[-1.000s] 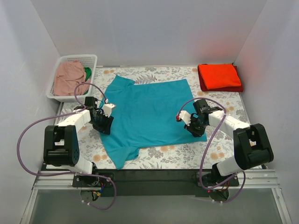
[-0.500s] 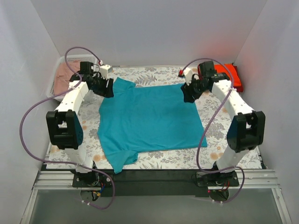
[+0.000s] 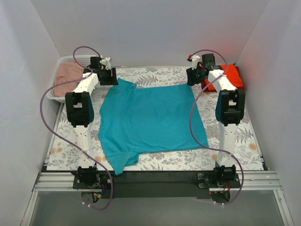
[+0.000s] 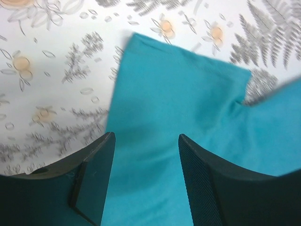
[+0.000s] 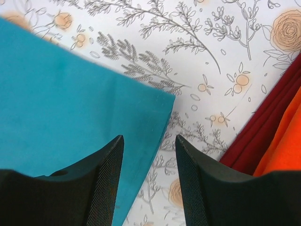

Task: Fold and stack the t-shirts
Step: Fold the tshirt

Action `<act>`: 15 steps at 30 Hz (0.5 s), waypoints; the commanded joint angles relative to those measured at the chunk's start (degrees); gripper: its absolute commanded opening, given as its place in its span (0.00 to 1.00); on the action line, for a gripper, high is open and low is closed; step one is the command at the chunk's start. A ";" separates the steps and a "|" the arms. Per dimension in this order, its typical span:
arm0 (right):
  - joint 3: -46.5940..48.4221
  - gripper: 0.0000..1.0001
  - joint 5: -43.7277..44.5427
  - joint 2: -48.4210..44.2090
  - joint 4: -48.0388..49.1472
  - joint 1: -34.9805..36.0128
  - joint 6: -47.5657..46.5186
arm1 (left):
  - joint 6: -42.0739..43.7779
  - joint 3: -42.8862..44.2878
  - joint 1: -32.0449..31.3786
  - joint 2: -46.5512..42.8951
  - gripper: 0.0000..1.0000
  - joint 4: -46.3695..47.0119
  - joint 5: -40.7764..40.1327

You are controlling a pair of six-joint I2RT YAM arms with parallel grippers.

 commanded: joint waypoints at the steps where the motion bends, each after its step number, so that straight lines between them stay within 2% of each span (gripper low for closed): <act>1: 2.53 0.55 3.27 1.03 8.33 0.41 3.22 | -2.24 5.64 0.05 2.75 0.56 2.21 -3.95; 6: 2.70 0.56 5.12 4.46 11.08 0.33 3.58 | -1.46 11.01 -0.74 8.13 0.56 3.09 -7.19; 15: 2.70 0.58 3.28 7.97 13.37 0.24 3.58 | -0.31 12.33 -2.06 13.14 0.56 5.73 -9.31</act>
